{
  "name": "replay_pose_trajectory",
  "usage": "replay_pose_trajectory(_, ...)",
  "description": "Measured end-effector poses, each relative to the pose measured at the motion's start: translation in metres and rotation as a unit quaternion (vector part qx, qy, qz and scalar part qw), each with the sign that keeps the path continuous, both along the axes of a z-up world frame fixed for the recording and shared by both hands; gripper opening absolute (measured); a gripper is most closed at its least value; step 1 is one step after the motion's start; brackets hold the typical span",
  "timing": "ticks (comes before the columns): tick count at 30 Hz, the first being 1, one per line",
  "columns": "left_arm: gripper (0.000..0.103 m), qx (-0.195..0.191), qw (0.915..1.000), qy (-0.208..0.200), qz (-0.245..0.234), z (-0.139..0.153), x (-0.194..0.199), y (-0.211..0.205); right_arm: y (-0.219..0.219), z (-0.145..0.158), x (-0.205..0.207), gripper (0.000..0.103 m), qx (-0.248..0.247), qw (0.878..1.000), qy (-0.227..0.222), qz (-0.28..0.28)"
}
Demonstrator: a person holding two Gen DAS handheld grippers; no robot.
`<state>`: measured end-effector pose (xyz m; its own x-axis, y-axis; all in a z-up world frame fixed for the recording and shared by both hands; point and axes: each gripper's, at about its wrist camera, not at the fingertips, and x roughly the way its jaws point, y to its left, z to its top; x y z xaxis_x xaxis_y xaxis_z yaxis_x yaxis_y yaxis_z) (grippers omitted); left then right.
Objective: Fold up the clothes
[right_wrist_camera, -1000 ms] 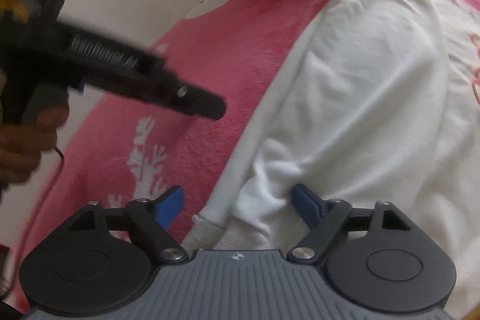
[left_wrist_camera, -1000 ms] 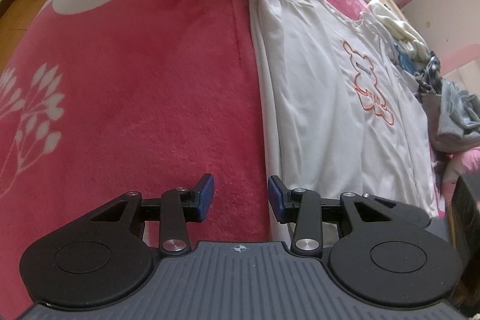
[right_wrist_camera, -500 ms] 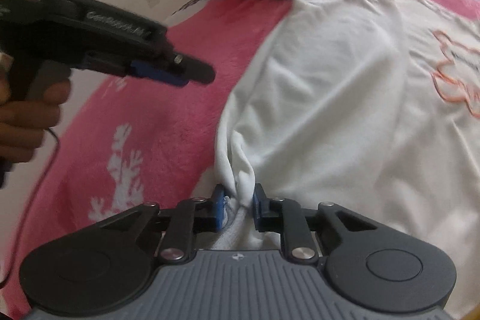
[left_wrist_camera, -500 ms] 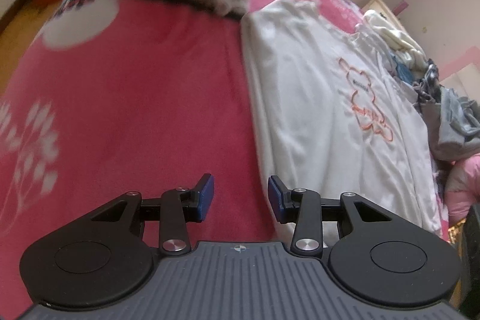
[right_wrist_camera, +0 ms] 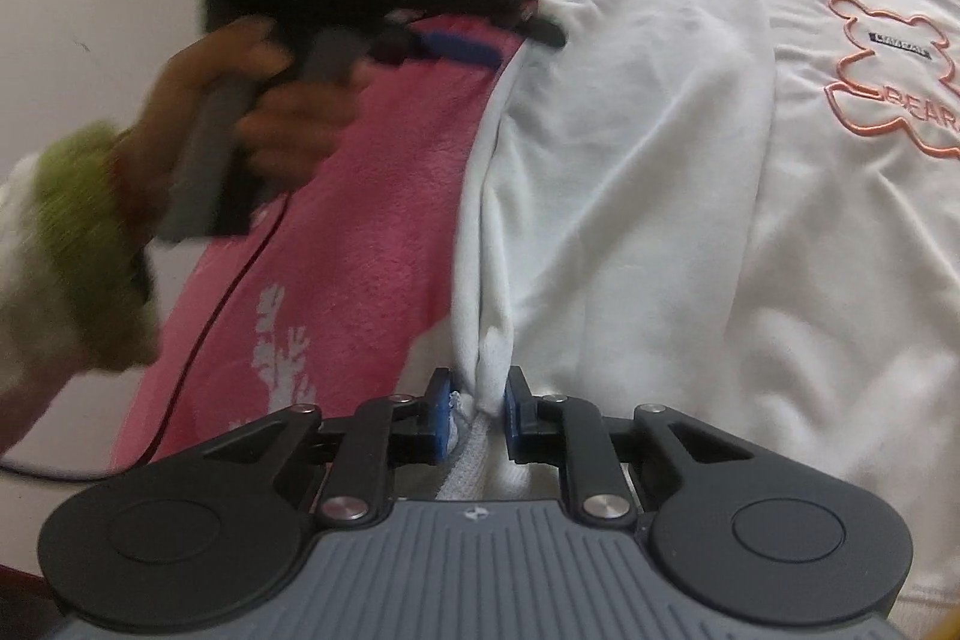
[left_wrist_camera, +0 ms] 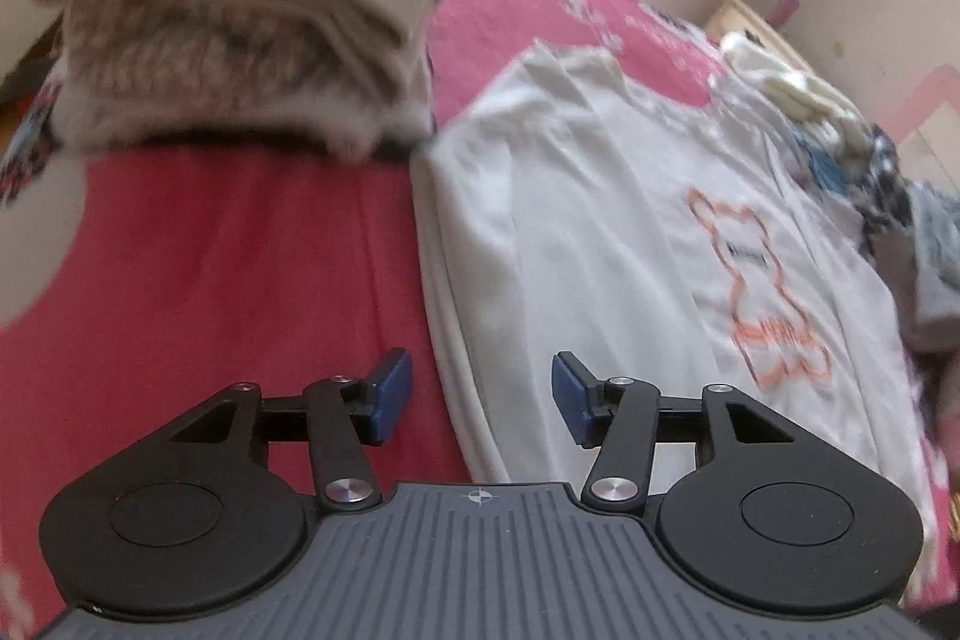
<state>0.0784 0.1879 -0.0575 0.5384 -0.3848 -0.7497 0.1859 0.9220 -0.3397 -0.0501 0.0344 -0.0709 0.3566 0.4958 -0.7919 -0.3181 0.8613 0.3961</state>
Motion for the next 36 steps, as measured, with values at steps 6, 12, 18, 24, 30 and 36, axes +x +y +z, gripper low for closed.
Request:
replay_pose_trajectory(6,0.054,0.015,0.9998,-0.006,0.013,-0.009,0.036,-0.005,-0.004,0.001,0.003,0.019,0.010,1.000,0.002,0.004)
replay_pose_trajectory(12,0.056,0.040,0.9989,-0.026,0.000,-0.008,0.050,-0.019,-0.011,0.005,0.000,0.019,0.014,1.000,0.000,0.002)
replay_pose_trajectory(18,0.056,0.054,0.9978,-0.034,-0.015,-0.011,0.056,-0.031,-0.022,0.012,-0.004,0.018,0.020,1.000,0.001,-0.010)
replay_pose_trajectory(24,0.038,0.067,0.9967,-0.047,0.008,-0.009,0.056,-0.038,-0.015,0.021,-0.020,0.018,0.020,1.000,0.000,-0.015)
replay_pose_trajectory(30,0.008,0.035,0.9971,-0.062,0.026,0.016,0.054,-0.043,-0.021,0.034,-0.030,0.018,0.029,0.999,-0.012,-0.030)
replay_pose_trajectory(36,0.005,0.004,0.9970,-0.073,0.028,0.037,0.059,-0.064,-0.053,0.053,-0.047,0.018,0.043,0.996,-0.025,-0.080)
